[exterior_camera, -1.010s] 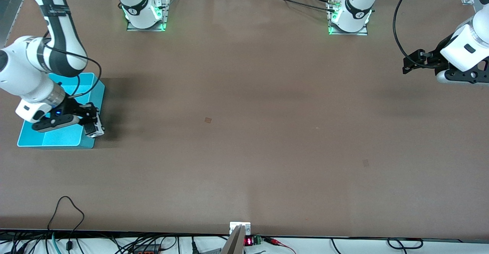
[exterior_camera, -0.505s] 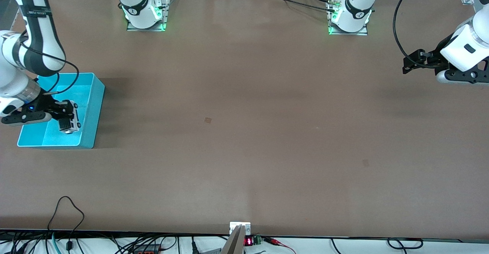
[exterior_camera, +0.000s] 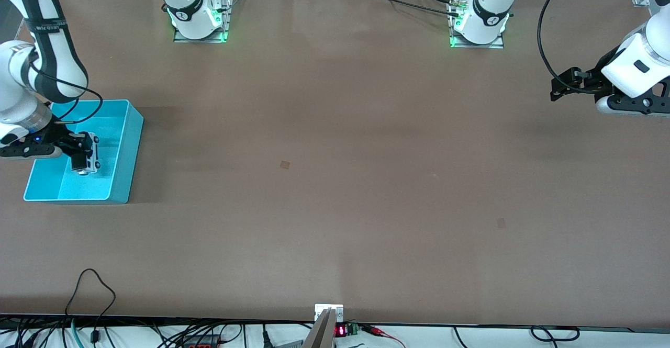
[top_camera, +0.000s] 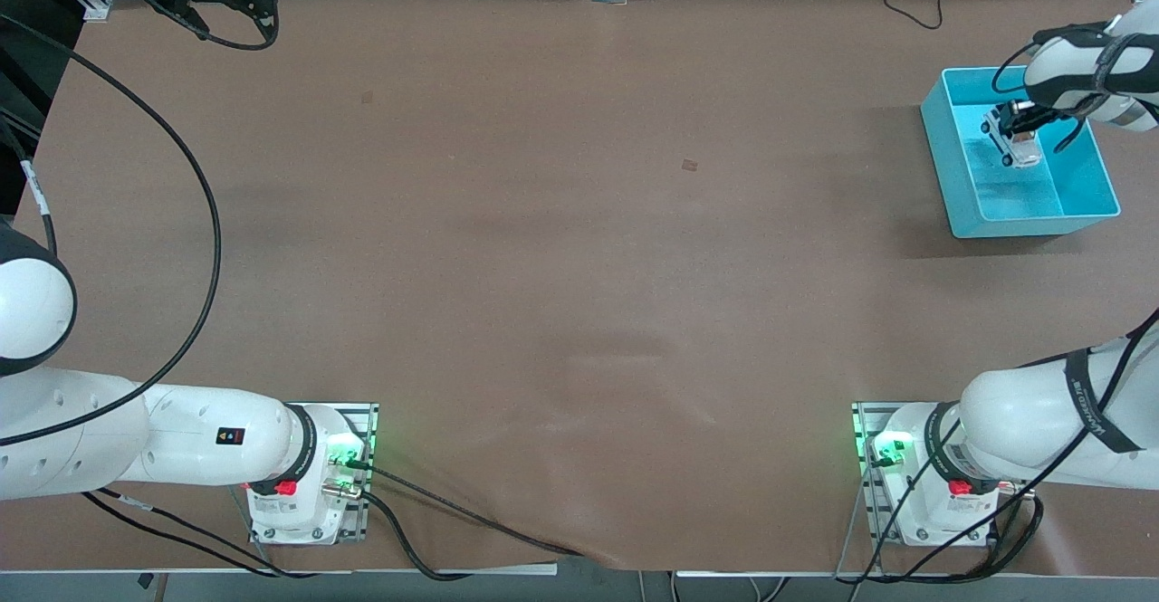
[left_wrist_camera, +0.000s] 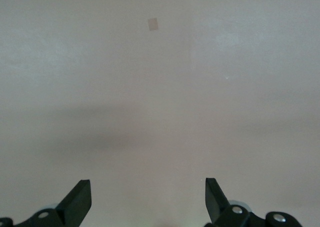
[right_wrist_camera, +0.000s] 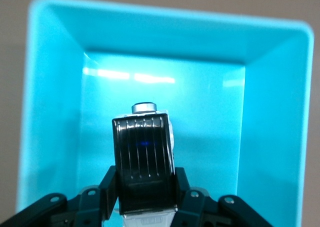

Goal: Wind and store white jeep toy
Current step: 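Lower the jeep into the cyan bin and open the right gripper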

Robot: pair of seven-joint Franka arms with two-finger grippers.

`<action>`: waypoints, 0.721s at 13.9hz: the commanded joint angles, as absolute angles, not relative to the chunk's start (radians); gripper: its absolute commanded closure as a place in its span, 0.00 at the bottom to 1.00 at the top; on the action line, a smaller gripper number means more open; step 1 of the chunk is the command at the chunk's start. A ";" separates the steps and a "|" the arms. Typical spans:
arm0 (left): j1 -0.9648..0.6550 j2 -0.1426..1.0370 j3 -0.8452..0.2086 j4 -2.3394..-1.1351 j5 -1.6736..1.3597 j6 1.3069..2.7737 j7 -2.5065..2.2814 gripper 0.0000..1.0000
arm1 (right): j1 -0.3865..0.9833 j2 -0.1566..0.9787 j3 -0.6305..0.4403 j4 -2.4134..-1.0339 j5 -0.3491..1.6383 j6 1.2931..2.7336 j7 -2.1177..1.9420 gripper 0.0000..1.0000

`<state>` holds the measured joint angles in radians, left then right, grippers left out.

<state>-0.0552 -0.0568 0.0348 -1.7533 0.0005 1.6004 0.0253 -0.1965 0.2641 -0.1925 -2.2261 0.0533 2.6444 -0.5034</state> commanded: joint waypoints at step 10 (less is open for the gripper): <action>-0.054 -0.058 0.031 -1.740 -0.005 1.583 0.028 0.00 | -0.253 0.318 -0.181 -2.306 0.037 2.738 -0.503 0.81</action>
<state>-0.0553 -0.0568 0.0339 -1.7533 0.0005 1.5997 0.0253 -0.2352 0.3271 -0.1927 -2.2919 0.0533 2.7313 -0.5058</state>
